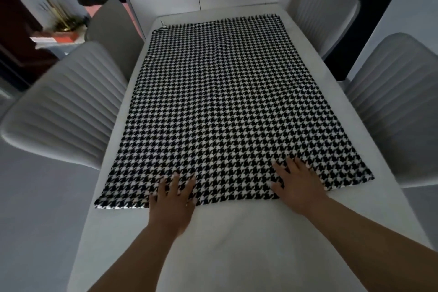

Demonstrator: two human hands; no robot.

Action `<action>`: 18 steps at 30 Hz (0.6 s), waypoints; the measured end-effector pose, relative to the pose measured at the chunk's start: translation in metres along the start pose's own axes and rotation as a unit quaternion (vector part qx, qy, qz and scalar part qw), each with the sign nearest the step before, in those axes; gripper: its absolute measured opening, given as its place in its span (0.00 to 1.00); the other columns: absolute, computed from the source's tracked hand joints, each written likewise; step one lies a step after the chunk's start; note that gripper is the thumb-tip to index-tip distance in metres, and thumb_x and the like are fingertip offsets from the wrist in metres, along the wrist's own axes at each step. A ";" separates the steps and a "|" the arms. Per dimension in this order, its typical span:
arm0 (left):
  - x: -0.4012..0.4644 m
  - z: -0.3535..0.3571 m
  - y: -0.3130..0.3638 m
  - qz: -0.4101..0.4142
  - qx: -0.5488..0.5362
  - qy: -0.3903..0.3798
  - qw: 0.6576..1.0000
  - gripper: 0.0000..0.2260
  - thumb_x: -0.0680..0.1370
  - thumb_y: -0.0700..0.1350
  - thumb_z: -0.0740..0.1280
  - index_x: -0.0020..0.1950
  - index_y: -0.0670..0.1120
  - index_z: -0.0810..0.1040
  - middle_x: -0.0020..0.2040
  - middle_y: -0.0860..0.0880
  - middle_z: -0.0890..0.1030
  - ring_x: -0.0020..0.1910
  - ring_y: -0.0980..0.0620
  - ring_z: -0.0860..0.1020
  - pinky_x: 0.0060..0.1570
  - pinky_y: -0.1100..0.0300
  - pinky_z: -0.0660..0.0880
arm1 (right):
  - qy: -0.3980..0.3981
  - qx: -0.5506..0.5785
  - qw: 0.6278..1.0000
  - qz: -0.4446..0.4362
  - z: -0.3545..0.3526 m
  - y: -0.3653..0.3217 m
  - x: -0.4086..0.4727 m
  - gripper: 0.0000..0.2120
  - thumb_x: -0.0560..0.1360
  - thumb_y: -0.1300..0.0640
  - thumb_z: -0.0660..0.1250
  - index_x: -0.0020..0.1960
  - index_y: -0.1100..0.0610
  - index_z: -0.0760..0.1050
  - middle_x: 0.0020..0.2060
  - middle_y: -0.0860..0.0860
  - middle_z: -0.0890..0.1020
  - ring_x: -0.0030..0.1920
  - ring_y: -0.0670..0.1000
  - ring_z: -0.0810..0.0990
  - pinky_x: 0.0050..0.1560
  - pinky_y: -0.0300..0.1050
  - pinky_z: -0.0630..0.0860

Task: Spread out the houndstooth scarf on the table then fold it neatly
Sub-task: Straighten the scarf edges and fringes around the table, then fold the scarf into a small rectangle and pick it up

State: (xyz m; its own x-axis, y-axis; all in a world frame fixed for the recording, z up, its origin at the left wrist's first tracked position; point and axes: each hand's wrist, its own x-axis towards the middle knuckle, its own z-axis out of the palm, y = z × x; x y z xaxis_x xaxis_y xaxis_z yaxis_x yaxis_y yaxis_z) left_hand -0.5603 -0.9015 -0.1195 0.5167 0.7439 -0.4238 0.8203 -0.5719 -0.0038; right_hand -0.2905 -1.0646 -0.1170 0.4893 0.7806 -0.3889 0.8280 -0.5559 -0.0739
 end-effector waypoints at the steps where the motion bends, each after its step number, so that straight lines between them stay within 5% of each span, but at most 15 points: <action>1: -0.004 0.001 0.000 -0.002 0.002 -0.005 1.000 0.25 0.81 0.61 0.46 0.76 0.64 0.38 0.79 0.51 0.39 0.77 0.41 0.39 0.74 0.40 0.49 | -0.005 -0.002 1.000 -0.001 -0.001 0.000 -0.005 0.32 0.77 0.34 0.43 0.77 0.43 0.44 0.78 0.52 0.49 0.77 0.56 0.46 0.74 0.58 0.52; 18: -0.109 0.035 -0.009 0.023 0.007 -0.044 0.999 0.26 0.80 0.64 0.48 0.76 0.65 0.43 0.80 0.52 0.44 0.77 0.40 0.46 0.72 0.41 0.57 | -0.032 0.033 0.998 0.054 0.027 -0.017 -0.122 0.30 0.78 0.35 0.45 0.77 0.45 0.52 0.76 0.52 0.56 0.75 0.58 0.53 0.70 0.55 0.63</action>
State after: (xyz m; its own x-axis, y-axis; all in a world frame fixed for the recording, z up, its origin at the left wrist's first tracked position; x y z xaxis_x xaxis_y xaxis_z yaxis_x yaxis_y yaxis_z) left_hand -0.6327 -0.9896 -0.1051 0.5304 0.6838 -0.5011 0.7918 -0.6107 0.0049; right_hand -0.3717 -1.1579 -0.0931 0.5535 0.6968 -0.4561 0.7512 -0.6542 -0.0877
